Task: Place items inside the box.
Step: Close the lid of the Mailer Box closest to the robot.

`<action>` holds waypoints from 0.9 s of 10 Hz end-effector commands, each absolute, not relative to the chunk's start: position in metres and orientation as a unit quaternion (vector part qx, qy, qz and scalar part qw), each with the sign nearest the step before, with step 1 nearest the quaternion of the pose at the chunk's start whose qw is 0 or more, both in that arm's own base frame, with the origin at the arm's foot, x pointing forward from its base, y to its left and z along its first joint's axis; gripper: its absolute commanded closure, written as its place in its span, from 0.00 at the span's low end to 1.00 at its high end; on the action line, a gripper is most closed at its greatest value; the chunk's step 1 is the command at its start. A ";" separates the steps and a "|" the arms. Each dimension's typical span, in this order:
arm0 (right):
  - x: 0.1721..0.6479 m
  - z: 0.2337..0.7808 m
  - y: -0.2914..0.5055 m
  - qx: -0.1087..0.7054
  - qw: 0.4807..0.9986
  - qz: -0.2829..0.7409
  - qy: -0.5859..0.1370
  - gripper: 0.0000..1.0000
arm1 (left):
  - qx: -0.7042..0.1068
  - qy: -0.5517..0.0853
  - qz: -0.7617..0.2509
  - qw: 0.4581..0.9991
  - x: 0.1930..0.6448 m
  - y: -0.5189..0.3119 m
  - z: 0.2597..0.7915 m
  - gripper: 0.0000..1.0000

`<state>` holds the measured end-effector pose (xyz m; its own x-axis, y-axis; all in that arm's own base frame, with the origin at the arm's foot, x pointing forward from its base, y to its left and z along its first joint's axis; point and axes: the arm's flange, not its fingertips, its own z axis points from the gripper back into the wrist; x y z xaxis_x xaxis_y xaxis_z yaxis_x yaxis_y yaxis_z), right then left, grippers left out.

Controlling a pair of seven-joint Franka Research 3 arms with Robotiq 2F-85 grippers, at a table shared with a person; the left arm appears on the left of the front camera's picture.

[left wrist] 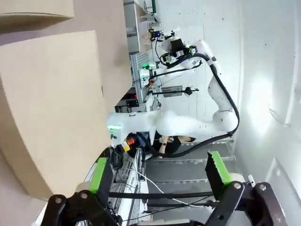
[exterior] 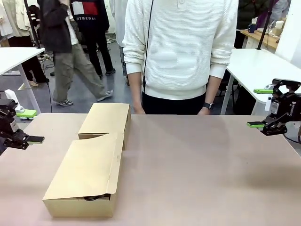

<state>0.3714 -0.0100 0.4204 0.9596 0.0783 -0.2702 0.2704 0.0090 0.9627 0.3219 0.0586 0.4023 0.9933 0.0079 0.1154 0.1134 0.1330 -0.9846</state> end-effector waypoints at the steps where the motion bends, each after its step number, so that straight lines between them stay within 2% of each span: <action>1: 0.370 0.424 -0.013 0.698 0.701 -0.068 0.132 0.00 | -0.637 -0.073 -0.086 0.762 0.318 0.055 0.408 0.00; 9: 0.370 0.424 -0.013 0.698 0.701 -0.068 0.132 0.00 | -0.637 -0.073 -0.086 0.762 0.318 0.055 0.408 0.00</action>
